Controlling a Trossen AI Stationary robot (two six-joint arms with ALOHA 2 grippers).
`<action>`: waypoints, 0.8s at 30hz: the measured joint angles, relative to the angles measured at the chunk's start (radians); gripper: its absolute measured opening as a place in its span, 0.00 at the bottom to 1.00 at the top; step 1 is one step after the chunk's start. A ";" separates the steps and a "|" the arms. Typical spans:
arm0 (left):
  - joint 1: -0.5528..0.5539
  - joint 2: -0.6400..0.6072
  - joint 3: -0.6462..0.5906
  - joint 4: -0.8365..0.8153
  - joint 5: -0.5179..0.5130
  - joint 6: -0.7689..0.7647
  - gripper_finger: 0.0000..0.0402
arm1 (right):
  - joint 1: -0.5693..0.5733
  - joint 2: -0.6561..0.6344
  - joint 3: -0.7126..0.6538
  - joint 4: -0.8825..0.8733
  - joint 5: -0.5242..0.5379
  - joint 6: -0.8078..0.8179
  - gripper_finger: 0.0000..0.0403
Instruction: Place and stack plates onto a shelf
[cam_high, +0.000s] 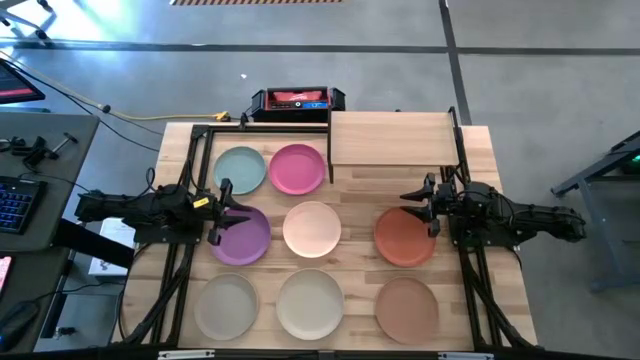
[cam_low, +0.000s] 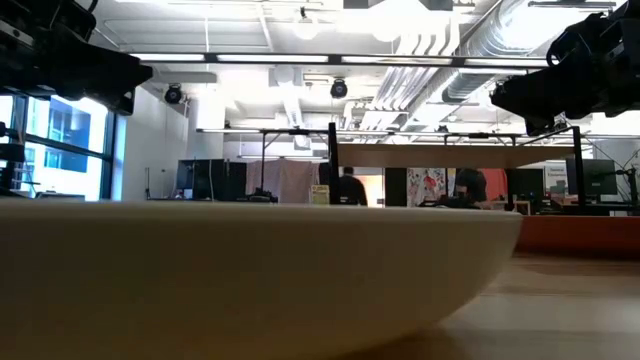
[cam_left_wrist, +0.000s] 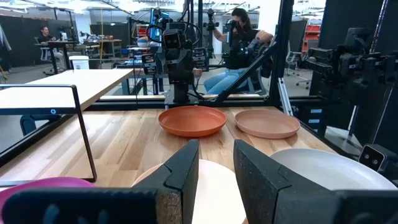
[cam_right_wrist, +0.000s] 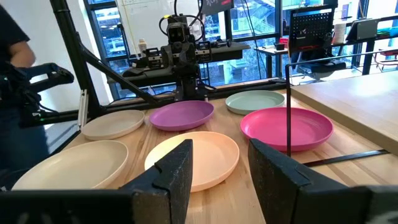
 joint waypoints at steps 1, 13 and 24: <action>0.000 0.000 0.000 0.000 0.000 0.000 0.22 | 0.000 0.000 0.000 0.000 0.000 0.000 0.35; 0.000 0.000 0.000 0.000 0.000 0.000 0.22 | 0.000 0.000 0.000 0.000 0.000 0.000 0.35; 0.000 0.000 0.000 0.007 -0.080 0.003 0.22 | 0.000 0.000 0.000 0.000 0.000 0.000 0.35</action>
